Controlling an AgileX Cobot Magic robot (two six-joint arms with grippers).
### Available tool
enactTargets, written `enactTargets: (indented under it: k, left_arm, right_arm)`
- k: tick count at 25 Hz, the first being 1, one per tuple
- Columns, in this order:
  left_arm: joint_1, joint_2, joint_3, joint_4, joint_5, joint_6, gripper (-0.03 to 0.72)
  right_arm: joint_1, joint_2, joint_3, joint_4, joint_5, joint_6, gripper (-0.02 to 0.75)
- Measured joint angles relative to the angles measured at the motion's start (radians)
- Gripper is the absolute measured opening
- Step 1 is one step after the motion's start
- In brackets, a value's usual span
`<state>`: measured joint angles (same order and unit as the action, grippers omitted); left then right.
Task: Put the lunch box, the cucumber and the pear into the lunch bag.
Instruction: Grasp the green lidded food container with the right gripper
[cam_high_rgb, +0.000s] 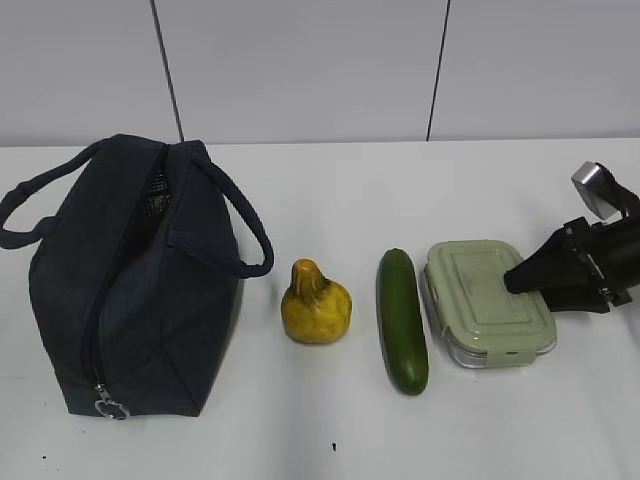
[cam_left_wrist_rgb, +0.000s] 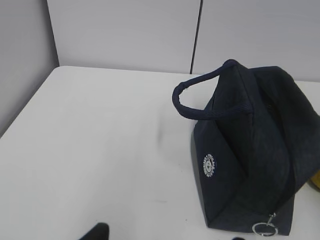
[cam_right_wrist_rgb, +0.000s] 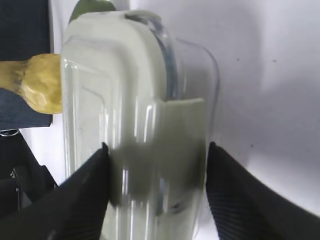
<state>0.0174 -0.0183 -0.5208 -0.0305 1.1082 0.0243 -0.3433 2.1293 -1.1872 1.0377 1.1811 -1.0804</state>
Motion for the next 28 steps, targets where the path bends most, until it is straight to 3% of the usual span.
enactTargets:
  k: [11,28]
  left_arm:
    - [0.0,0.0,0.0,0.0,0.0,0.0,0.435]
    - [0.0,0.0,0.0,0.0,0.0,0.0,0.435]
  right_arm:
    - [0.0,0.002,0.0,0.006,0.002,0.0,0.379]
    - [0.0,0.002,0.0,0.024,0.006,0.011,0.375]
